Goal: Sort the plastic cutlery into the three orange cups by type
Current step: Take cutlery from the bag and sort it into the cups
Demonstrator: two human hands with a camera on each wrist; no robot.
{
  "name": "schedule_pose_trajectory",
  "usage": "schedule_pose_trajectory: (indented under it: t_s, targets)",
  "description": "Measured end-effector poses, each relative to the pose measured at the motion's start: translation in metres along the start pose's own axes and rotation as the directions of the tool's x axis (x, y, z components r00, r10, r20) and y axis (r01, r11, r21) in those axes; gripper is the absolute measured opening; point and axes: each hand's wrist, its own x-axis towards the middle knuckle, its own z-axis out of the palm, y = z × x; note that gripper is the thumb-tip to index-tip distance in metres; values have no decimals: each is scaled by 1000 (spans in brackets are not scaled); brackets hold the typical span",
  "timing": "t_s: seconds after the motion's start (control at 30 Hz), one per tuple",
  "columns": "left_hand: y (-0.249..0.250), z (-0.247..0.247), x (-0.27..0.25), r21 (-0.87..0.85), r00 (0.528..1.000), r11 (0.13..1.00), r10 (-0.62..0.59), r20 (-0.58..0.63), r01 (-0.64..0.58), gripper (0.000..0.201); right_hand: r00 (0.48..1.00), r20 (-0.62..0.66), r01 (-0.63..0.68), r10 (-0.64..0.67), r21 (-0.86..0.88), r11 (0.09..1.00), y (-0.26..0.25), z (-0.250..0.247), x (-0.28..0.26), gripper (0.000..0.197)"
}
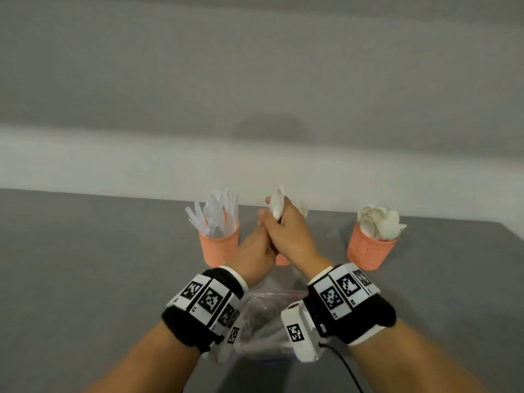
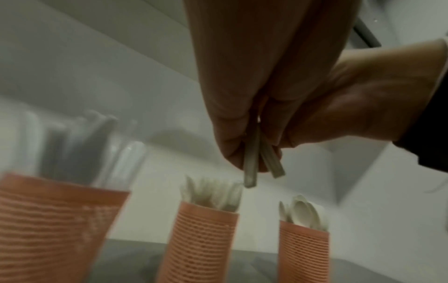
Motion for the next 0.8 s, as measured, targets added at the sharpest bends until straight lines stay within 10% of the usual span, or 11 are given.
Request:
schedule_pose_trajectory:
  t_s: [0.27, 0.5, 0.8]
  targets:
    - [39, 81, 44, 20, 959, 999, -51, 280, 47, 64, 977, -207, -84, 56, -132, 988, 49, -146, -7, 19]
    - [51, 150, 108, -33, 953, 979, -186, 239, 199, 91, 804, -593, -12, -45, -91, 996, 102, -255, 15, 22]
    - [41, 191, 149, -266, 944, 908, -287, 163, 323, 130, 980, -192, -26, 44, 95, 995, 146, -277, 54, 16]
